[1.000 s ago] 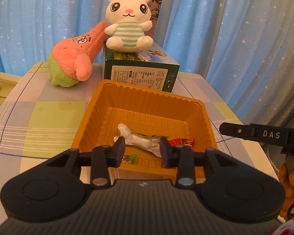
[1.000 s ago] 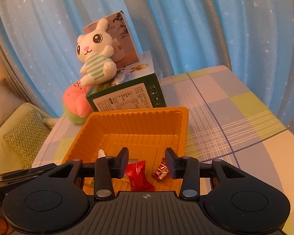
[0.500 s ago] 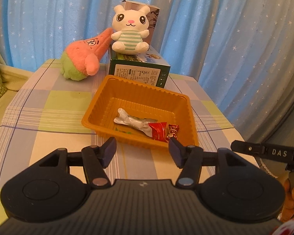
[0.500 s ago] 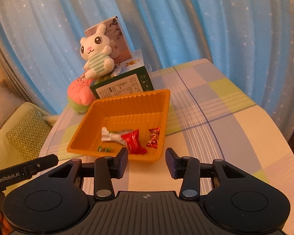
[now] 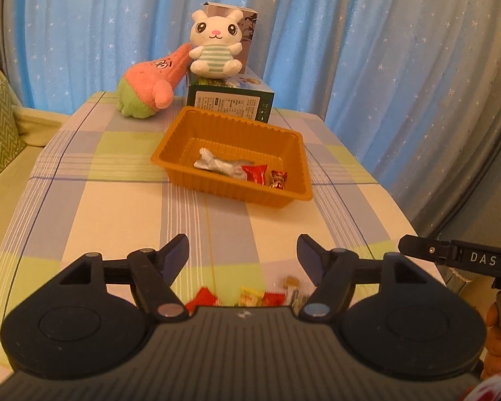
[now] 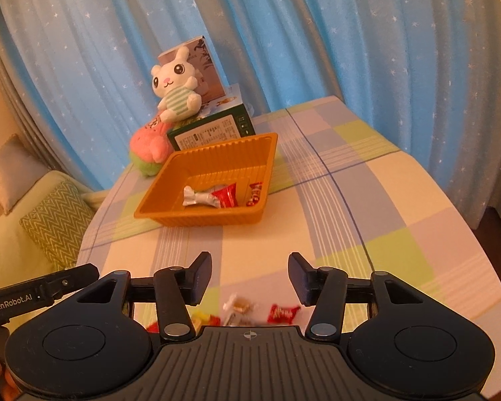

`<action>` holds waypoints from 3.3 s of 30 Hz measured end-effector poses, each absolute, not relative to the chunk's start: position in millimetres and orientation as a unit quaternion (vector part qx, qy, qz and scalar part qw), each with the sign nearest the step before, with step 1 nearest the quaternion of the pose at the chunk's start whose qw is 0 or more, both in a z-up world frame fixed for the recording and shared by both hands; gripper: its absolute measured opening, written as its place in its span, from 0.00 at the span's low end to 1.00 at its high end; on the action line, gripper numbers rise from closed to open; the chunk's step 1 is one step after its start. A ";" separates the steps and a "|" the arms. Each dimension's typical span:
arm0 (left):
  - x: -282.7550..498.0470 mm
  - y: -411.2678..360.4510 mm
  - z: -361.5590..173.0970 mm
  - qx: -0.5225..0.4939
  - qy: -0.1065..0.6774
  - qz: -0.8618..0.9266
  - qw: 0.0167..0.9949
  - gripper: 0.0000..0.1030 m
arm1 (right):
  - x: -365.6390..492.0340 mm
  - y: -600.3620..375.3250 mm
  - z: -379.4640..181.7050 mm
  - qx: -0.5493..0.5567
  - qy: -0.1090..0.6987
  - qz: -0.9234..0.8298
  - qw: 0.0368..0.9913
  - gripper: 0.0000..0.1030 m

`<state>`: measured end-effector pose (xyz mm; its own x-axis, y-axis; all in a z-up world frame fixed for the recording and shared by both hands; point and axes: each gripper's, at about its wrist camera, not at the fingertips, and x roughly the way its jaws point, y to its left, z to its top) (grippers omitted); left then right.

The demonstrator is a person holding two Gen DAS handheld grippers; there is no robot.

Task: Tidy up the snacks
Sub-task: 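Move both open tools back toward the remaining candies, then grasp the clear snack bag with the right tool while the left tool grasps a red packet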

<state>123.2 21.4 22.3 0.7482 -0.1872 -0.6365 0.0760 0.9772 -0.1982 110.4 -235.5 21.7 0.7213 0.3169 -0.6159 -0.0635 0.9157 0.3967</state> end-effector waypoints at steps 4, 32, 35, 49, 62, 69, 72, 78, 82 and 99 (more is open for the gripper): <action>97.3 18.6 15.5 -0.072 0.359 -0.060 0.929 0.66 | 89.0 -233.2 15.1 0.172 0.364 0.104 0.909 0.50; 49.3 24.9 -15.3 -0.083 0.388 -0.032 0.917 0.74 | 46.2 -221.6 -26.1 0.085 0.389 0.143 0.906 0.50; 52.9 24.7 -18.6 -0.084 0.390 -0.032 0.917 0.74 | 51.6 -216.1 -31.3 0.069 0.392 0.158 0.904 0.50; 84.6 33.6 -47.7 -0.081 0.411 -0.023 0.908 0.74 | 102.9 -187.0 -62.7 -0.041 0.402 0.233 0.885 0.50; 111.4 39.9 -71.8 -0.088 0.429 -0.025 0.899 0.74 | 152.0 -165.0 -100.4 -0.128 0.413 0.300 0.850 0.50; 117.3 37.8 -81.8 -0.095 0.435 -0.029 0.895 0.74 | 166.6 -151.4 -119.0 -0.172 0.419 0.333 0.827 0.50; 117.7 38.1 -84.4 -0.100 0.436 -0.029 0.894 0.74 | 168.0 -151.3 -122.2 -0.164 0.428 0.328 0.826 0.50; 119.8 39.9 -90.8 -0.107 0.438 -0.030 0.892 0.74 | 157.2 -158.3 -122.8 -0.107 0.444 0.305 0.836 0.44; 121.0 38.1 -93.2 -0.107 0.434 -0.030 0.894 0.73 | 148.9 -160.9 -119.0 -0.069 0.441 0.286 0.848 0.37; 156.9 17.8 -114.4 -0.114 0.418 -0.024 0.901 0.40 | 127.2 -185.0 -101.3 0.045 0.421 0.212 0.881 0.37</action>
<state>156.9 17.8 -114.4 0.6489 -0.1379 -0.7483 -0.0526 0.9729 -0.2250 127.2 -185.0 -101.3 0.5552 0.4118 -0.7226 -0.3359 0.9058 0.2582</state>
